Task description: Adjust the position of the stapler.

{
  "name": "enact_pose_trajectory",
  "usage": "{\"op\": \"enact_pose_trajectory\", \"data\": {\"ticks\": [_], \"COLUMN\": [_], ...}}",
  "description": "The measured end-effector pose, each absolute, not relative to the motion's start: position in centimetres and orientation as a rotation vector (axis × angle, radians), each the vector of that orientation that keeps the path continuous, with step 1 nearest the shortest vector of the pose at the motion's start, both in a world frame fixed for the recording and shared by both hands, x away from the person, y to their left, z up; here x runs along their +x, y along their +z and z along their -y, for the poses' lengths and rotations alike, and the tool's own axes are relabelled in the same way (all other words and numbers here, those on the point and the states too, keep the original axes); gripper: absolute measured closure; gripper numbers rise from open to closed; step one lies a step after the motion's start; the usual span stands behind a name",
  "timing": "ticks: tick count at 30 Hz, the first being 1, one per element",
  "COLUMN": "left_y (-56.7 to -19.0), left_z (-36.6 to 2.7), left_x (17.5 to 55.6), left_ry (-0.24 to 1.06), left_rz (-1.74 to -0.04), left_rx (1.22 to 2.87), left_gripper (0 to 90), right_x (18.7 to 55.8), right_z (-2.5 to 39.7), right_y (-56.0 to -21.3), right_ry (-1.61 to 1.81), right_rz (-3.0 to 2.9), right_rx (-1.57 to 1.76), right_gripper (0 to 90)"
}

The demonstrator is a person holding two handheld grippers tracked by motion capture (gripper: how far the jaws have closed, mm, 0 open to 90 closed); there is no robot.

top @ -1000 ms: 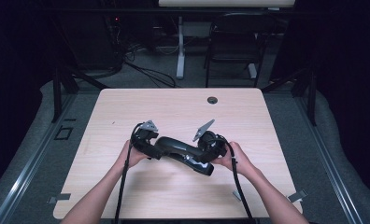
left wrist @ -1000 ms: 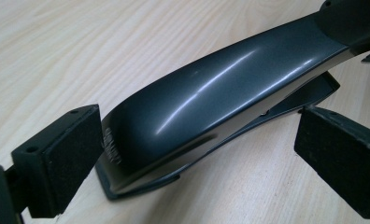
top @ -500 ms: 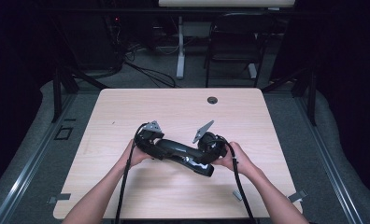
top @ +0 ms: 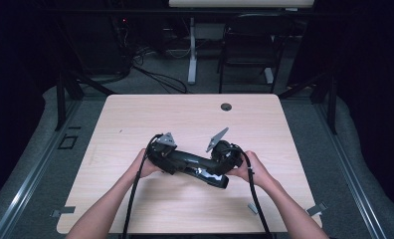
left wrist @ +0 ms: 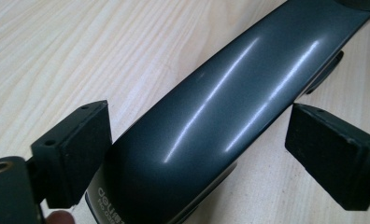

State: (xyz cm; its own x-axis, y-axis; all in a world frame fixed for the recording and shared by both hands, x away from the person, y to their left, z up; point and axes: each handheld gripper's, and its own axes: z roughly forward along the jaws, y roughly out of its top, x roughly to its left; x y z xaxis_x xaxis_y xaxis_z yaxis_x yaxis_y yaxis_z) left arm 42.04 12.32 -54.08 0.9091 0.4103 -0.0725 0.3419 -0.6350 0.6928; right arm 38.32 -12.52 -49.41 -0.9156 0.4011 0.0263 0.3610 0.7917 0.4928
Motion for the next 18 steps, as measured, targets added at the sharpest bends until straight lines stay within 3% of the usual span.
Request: {"op": "enact_pose_trajectory", "data": {"ticks": [18], "left_y": [-53.6], "left_z": [-12.6], "left_x": [41.2], "left_ry": [0.1], "left_rz": [-0.515], "left_rx": [2.324], "left_gripper": [24.8], "right_x": [38.9], "right_z": [14.4], "right_y": [-48.8], "right_ry": [0.787], "right_rz": [-2.865], "right_rx": [0.781], "right_gripper": [50.1]}}
